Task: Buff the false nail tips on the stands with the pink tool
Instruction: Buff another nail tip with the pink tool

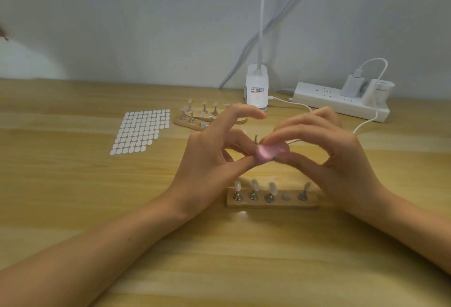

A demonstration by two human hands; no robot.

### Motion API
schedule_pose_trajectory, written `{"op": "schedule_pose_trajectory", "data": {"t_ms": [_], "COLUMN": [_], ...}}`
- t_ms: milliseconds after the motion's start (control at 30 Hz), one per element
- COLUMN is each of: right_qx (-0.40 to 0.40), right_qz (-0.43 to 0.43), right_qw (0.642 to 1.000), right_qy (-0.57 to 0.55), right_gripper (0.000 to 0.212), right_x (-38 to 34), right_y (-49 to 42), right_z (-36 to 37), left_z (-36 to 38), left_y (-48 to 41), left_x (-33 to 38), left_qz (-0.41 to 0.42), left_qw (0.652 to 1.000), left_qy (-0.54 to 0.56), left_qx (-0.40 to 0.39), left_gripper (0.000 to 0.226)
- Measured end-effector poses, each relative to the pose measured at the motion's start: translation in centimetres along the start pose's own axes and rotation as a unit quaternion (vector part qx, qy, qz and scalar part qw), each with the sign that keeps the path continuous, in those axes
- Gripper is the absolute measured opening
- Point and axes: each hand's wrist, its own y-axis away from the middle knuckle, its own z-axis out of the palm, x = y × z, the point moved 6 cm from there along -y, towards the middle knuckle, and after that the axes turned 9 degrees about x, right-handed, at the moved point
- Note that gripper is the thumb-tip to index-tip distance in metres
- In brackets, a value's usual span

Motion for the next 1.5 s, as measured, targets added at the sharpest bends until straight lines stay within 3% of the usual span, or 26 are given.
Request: {"op": "schedule_pose_trajectory", "data": {"t_ms": [267,400,533,633,767,1100,1500], "right_qx": [0.000,0.019,0.003,0.020,0.015,0.019,0.005], "right_qz": [-0.016,0.031,-0.013,0.026,-0.001,0.049,0.026], "right_qw": [1.000,0.999,1.000,0.999,1.000,0.999,1.000], "right_qy": [0.009,0.012,0.007,0.013,0.014,0.005,0.000], "right_gripper": [0.020,0.021,0.021,0.022,0.022,0.022,0.021], "right_x": [-0.16,0.66,-0.24,0.51,-0.08,0.44,0.16], "right_y": [0.16,0.00,0.11,-0.12,0.04,0.04,0.08], "right_z": [0.18,-0.40,0.10,-0.41,-0.17,-0.53,-0.38], "left_z": [0.06,-0.07,-0.07,-0.18,-0.16,-0.09,-0.13], "left_y": [0.01,-0.06,-0.03,-0.01,0.02,0.19,0.18], "left_x": [0.18,-0.24,-0.17,-0.30,-0.09,-0.16,-0.11], "left_qz": [0.010,-0.009,0.001,-0.002,0.010,0.014,0.017], "left_qw": [1.000,1.000,1.000,1.000,1.000,0.999,0.999], "left_qy": [-0.004,-0.005,-0.005,-0.013,-0.018,-0.028,-0.037], "left_qx": [-0.003,0.012,0.014,0.019,0.020,0.021,0.021], "left_gripper": [0.050,0.049,0.049,0.050,0.047,0.044,0.045]}}
